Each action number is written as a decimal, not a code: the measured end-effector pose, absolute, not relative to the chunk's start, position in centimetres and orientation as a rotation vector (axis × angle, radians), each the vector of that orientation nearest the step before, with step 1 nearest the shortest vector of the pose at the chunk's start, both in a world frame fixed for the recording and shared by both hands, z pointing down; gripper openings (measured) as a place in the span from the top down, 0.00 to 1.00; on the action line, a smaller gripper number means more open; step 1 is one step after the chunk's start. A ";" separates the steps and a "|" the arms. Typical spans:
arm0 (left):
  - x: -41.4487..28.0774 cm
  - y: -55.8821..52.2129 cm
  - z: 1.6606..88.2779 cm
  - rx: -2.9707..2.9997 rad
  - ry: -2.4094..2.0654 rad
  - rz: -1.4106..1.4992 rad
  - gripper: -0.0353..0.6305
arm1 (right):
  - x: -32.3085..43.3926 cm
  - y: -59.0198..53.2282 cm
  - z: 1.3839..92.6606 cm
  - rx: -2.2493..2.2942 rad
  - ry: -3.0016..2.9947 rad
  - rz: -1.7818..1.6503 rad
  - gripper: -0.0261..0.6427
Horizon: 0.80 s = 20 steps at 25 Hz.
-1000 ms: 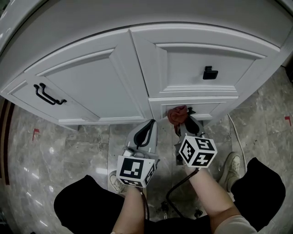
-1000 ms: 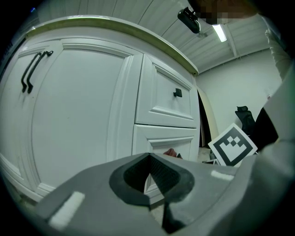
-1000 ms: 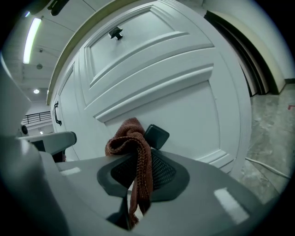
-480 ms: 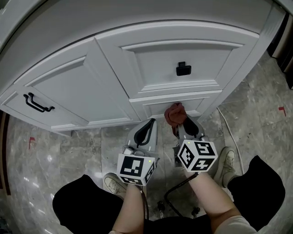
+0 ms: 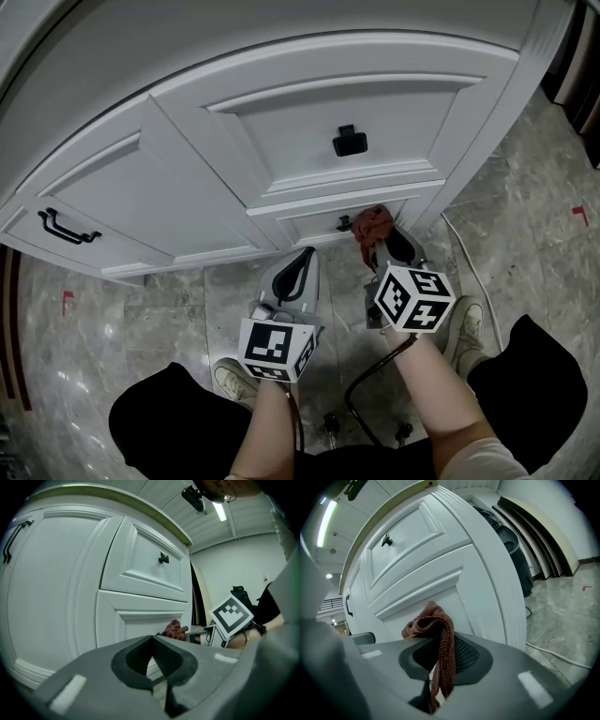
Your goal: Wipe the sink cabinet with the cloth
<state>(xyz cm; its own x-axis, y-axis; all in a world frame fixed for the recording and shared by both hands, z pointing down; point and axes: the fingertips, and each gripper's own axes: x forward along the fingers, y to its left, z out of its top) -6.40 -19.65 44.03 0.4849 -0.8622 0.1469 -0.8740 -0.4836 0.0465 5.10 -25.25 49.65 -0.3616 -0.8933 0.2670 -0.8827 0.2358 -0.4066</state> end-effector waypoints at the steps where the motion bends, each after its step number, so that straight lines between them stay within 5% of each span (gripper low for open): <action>1: -6.3 -19.8 44.1 2.605 -1.531 0.156 0.95 | 5.3 -25.2 49.6 -1.769 2.445 -0.785 0.83; 20: -1.4 -19.8 46.6 2.609 -1.403 0.182 0.95 | 15.1 -24.8 48.7 -1.986 2.249 -0.733 0.83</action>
<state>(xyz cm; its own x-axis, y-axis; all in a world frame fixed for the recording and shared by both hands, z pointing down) -1.37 -19.76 46.59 0.5489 -0.8144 0.1885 -0.8355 -0.5413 0.0942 15.14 -24.80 48.69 -0.1721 -0.9483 0.2666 -0.9231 0.0608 -0.3797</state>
